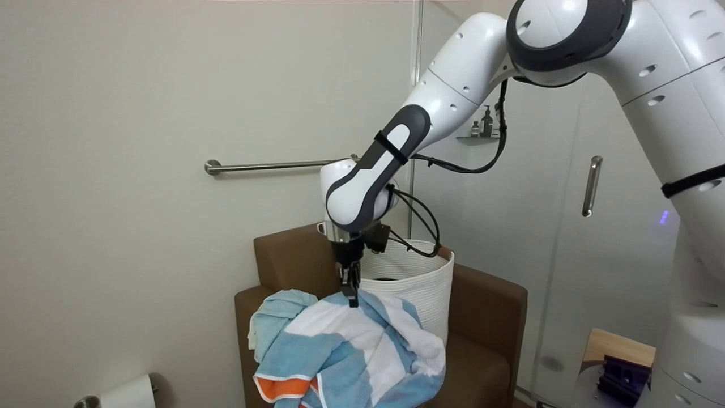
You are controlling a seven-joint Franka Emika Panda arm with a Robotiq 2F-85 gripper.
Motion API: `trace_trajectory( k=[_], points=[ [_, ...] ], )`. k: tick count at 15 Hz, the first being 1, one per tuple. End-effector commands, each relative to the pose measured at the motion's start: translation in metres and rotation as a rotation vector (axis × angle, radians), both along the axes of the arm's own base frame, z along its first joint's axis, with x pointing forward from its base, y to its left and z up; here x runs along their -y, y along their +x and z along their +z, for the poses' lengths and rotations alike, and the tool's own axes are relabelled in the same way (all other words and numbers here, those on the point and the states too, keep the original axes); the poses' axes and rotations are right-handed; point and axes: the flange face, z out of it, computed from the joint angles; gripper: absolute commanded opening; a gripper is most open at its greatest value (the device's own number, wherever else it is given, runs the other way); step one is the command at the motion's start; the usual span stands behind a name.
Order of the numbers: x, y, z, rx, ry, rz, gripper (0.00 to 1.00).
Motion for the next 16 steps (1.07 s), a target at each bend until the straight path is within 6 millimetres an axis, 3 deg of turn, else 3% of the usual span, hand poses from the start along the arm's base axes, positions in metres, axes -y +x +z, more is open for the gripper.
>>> trace_trajectory(
  k=[1, 16],
  points=[
    [0.005, -0.017, 0.041, 0.046, 0.021, 0.023, 0.05],
    [0.001, -0.055, 0.179, 0.171, 0.056, 0.009, 0.05]
  ],
)
